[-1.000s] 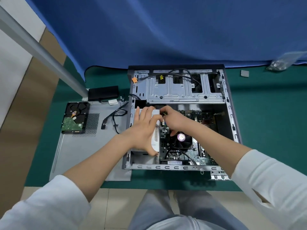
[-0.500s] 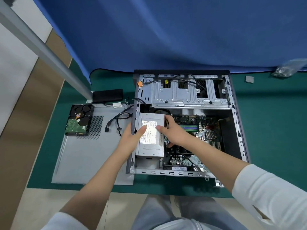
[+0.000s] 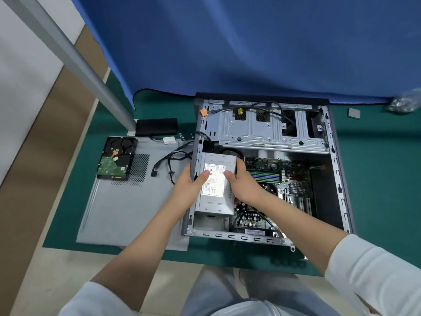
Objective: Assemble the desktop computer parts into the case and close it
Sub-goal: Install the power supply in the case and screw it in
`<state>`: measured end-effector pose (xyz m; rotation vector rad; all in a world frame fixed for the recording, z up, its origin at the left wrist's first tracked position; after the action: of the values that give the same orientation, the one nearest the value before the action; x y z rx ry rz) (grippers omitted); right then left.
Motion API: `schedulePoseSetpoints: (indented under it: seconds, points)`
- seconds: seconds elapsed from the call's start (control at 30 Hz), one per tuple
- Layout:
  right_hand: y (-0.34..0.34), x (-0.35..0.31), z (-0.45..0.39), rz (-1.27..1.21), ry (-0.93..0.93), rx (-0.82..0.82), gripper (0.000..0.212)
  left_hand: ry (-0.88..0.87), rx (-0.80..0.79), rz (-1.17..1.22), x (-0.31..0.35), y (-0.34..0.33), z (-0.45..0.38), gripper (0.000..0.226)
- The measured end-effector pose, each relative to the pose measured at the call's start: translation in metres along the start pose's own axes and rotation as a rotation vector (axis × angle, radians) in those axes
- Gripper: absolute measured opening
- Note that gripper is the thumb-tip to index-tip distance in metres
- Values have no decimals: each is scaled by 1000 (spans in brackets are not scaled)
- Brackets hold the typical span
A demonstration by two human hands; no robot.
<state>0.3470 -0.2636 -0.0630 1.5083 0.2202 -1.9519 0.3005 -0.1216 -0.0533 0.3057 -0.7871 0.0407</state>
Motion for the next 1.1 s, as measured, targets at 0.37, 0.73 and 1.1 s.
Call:
schedulePoseSetpoints:
  seconds: [0.37, 0.73, 1.1]
  points:
    - [-1, 4, 2, -147, -94, -49, 57, 121, -168, 58, -16, -6, 7, 95]
    - [-9, 6, -8, -147, -101, -2, 48, 71, -125, 143, -19, -2, 3, 68]
    - [2, 7, -26, 22, -78, -124, 56, 36, 145, -95, 4, 3, -9, 50]
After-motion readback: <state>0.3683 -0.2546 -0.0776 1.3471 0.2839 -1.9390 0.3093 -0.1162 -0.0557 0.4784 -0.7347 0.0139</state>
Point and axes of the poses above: each hand's wrist, its own z-axis away from the middle knuckle, its own y-axis out of the back of the hand, x = y × z, the point moved 10 cm from there along -z, towards the middle knuckle, and after that the axes turned 15 degrees about y, right-handed, at the moved point
